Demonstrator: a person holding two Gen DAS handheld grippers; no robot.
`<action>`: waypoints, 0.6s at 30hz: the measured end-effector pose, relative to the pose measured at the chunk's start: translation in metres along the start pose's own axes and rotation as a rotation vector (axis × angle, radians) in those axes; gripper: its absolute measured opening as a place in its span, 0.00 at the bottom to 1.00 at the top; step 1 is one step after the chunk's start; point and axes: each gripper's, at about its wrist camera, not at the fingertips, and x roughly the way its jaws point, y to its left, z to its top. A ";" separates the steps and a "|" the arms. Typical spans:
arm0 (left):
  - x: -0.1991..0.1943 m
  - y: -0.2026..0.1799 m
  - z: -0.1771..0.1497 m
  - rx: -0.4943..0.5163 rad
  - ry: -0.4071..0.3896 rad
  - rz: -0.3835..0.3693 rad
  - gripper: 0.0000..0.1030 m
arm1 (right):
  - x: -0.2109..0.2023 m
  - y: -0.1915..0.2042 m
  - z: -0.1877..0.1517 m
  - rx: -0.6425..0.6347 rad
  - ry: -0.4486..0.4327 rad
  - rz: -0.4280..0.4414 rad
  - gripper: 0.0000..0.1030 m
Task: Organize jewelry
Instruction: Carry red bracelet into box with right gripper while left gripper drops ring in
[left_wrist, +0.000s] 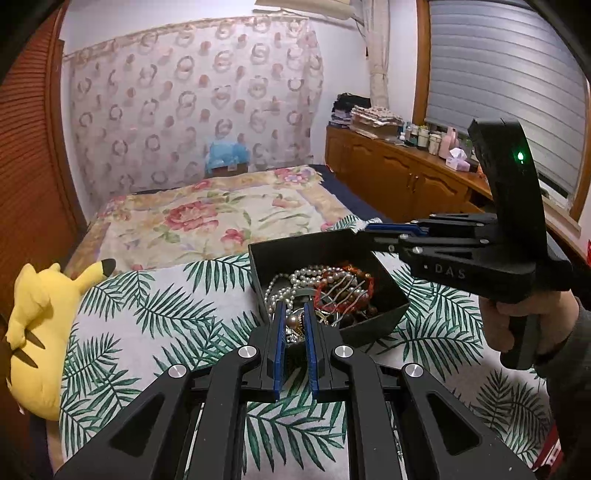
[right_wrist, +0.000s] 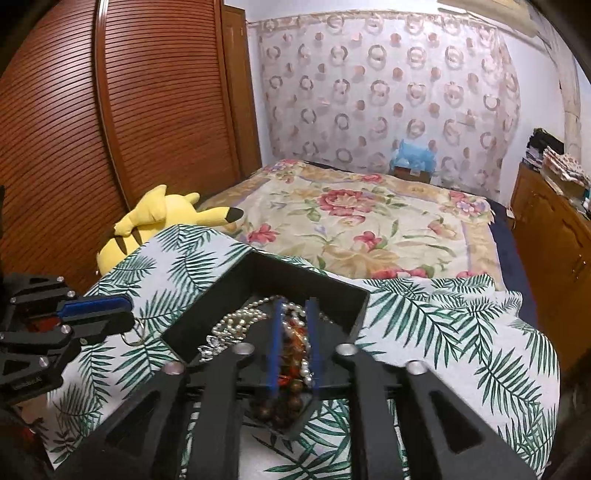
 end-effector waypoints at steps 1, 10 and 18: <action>0.000 0.000 0.000 0.001 0.000 0.000 0.09 | 0.000 -0.002 -0.002 0.008 0.000 0.007 0.27; 0.022 0.003 0.013 0.012 0.015 0.026 0.09 | -0.017 -0.007 -0.016 0.014 -0.016 -0.029 0.27; 0.051 0.000 0.028 0.022 0.042 0.042 0.09 | -0.027 -0.011 -0.034 -0.004 -0.007 -0.078 0.27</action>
